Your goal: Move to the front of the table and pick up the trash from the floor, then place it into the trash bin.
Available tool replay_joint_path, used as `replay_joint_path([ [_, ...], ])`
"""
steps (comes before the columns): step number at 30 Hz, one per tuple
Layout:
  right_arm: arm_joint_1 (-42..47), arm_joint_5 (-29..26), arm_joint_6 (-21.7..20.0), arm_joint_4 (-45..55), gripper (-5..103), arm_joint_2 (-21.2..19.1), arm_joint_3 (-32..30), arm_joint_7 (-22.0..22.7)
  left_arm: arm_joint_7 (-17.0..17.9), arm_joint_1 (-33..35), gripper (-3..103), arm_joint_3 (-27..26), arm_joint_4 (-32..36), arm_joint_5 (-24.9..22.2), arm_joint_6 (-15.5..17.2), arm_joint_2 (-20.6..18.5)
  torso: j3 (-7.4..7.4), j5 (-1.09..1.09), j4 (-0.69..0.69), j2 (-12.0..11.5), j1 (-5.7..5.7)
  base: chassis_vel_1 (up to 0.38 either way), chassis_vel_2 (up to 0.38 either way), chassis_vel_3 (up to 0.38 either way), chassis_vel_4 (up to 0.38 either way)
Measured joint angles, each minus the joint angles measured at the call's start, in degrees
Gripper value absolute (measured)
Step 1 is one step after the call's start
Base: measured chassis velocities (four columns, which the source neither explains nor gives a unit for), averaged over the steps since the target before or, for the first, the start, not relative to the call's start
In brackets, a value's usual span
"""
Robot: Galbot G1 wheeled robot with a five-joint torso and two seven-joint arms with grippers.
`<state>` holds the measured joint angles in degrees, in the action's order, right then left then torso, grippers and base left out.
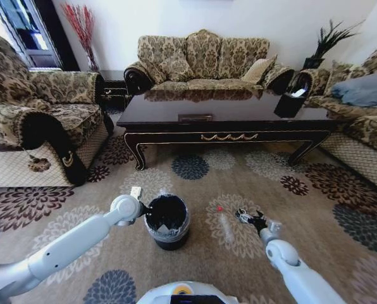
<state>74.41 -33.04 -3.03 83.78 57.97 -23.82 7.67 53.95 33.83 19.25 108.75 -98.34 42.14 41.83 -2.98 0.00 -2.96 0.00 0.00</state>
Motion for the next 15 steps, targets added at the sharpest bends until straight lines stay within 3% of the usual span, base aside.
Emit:
replay_joint_path([
  [15, -10.9, 5.2, 7.1, -16.9, 100, 11.7, 3.4, 3.7, 0.2, 2.1, 1, -1.7, 2.6, -0.5, 0.0, -2.5, 0.0, 0.0, 0.02, 0.0, 0.0, 0.0, 0.0, 0.0, 0.0],
])
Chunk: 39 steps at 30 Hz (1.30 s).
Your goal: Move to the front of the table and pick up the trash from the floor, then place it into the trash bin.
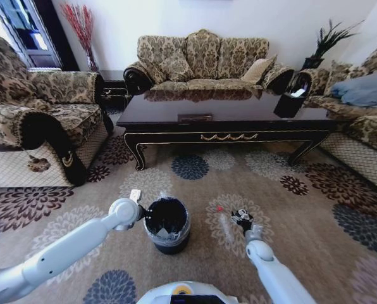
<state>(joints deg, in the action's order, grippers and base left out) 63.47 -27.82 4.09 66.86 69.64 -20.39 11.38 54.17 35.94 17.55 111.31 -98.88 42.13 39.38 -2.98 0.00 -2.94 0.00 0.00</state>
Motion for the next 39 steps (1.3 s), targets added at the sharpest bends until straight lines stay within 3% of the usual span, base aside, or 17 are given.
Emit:
replay_joint_path([
  [12, -3.9, 0.7, 4.3, -9.5, 100, 2.3, -3.1, 1.3, -1.6, 1.2, 1, -2.3, 0.6, 0.4, 0.0, -1.5, 0.0, -0.01, -0.01, 0.0, 0.0, 0.0, 0.0, 0.0, 0.0],
  [39, -5.6, 1.9, 5.6, -15.8, 100, 0.2, -3.4, 2.1, -3.0, -0.3, 1, -1.7, -0.1, 0.6, 0.0, -0.6, 0.0, 0.0, 0.01, 0.0, 0.0, 0.0, 0.0, 0.0, 0.0],
])
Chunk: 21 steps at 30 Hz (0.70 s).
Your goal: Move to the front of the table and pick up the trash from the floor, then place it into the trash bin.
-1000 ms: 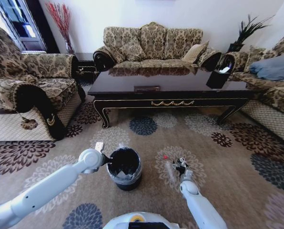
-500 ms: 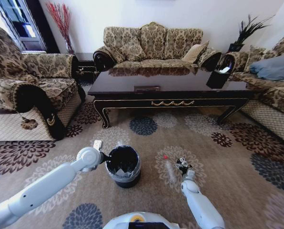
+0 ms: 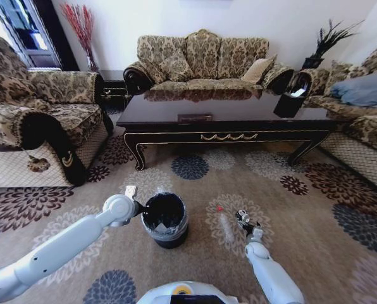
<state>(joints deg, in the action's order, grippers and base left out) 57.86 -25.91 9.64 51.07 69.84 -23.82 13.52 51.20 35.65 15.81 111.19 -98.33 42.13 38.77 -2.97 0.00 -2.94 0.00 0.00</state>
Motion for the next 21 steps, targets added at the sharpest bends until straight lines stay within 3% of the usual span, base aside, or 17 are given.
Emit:
replay_joint_path([
  [6, -0.4, 1.6, 0.3, -0.9, 100, -1.1, -0.1, 0.7, 0.2, 0.9, 1, -0.4, 0.0, 0.3, 0.0, 0.7, 0.0, -0.02, -0.02, 0.0, 0.0, 0.0, 0.0, 0.0, 0.0],
  [21, -4.3, 7.9, 3.1, -8.1, 101, 2.1, 0.4, 0.8, -0.1, 1.8, 1, -1.8, 0.3, 0.3, 0.0, -0.3, 0.0, -0.01, 0.0, 0.0, 0.0, 0.0, 0.0, 0.0, 0.0],
])
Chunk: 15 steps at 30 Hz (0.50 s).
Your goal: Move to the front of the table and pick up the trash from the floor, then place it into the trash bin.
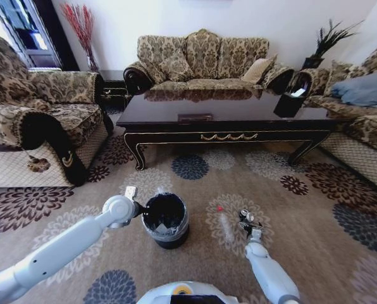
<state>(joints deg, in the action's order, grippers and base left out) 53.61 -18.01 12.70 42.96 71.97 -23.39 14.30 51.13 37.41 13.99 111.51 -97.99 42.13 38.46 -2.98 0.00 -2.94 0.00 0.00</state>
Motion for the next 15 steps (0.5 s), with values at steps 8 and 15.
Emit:
replay_joint_path([
  [8, -0.6, 0.0, 0.3, -0.1, 69, -0.6, 0.3, 0.4, -0.9, 1.3, 1, -1.1, 0.3, 0.8, 0.0, -0.3, 0.0, 0.0, -0.01, 0.0, 0.0, 0.0, 0.0, 0.0, 0.0],
  [15, -1.0, -0.6, 0.4, -0.3, 41, -0.8, 0.4, 0.2, -1.0, 1.8, 1, -1.3, 0.3, 1.4, 0.0, -0.5, 0.0, 0.0, -0.01, 0.0, 0.0, 0.0, 0.0, 0.0, 0.0],
])
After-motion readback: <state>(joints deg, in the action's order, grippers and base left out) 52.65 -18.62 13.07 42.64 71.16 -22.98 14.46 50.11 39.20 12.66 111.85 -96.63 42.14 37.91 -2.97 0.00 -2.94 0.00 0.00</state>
